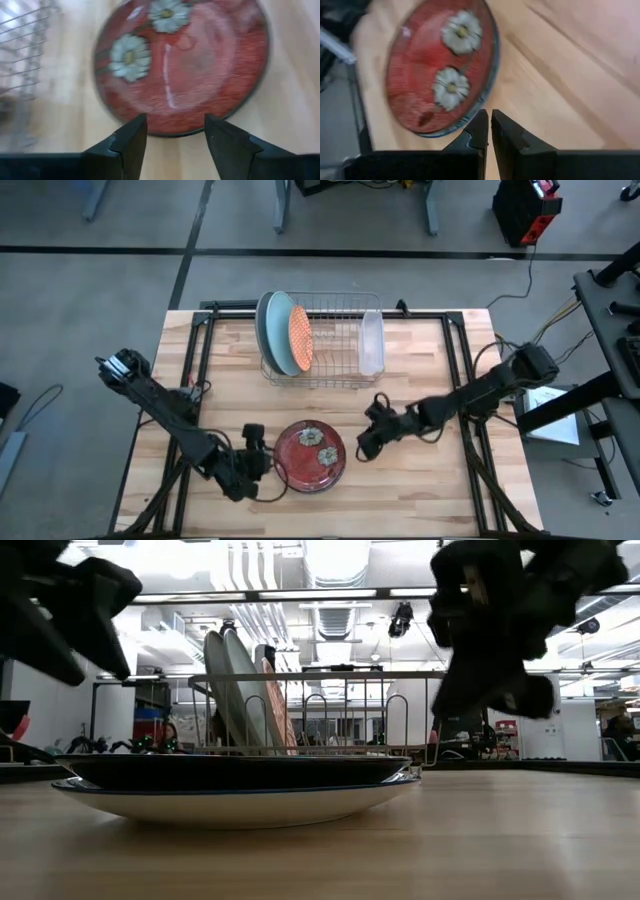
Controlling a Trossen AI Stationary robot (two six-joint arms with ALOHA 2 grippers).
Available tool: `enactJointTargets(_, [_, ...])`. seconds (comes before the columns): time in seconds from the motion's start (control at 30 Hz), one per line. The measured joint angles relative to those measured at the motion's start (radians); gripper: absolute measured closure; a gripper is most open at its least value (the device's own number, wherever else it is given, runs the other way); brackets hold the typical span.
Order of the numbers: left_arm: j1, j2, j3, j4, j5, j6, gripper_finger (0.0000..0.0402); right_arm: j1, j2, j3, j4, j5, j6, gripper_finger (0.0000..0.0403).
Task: Sort dishes
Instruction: Put the red plate in the dish rack
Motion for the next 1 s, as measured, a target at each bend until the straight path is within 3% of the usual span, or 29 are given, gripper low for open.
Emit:
enactJointTargets(0.2, [-0.009, 0.077, 0.000, 0.076, -0.002, 0.008, 0.0245, 0.080, 0.127, 0.028, 0.086, 0.119, 0.185, 0.0353])
enactJointTargets(0.4, [-0.009, 0.153, 0.000, 0.110, -0.002, 0.024, 0.0248, 0.104, 0.237, 0.101, 0.140, 0.168, 0.255, 0.0305])
enactJointTargets(0.77, [-0.009, 0.198, -0.029, 0.186, 0.015, 0.016, 0.0248, 0.105, 0.372, 0.266, 0.137, 0.193, 0.242, 0.0234])
enactJointTargets(1.0, [-0.007, 0.195, -0.053, 0.237, 0.016, 0.023, 0.0248, 0.103, 0.425, 0.338, 0.127, 0.216, 0.183, 0.0242])
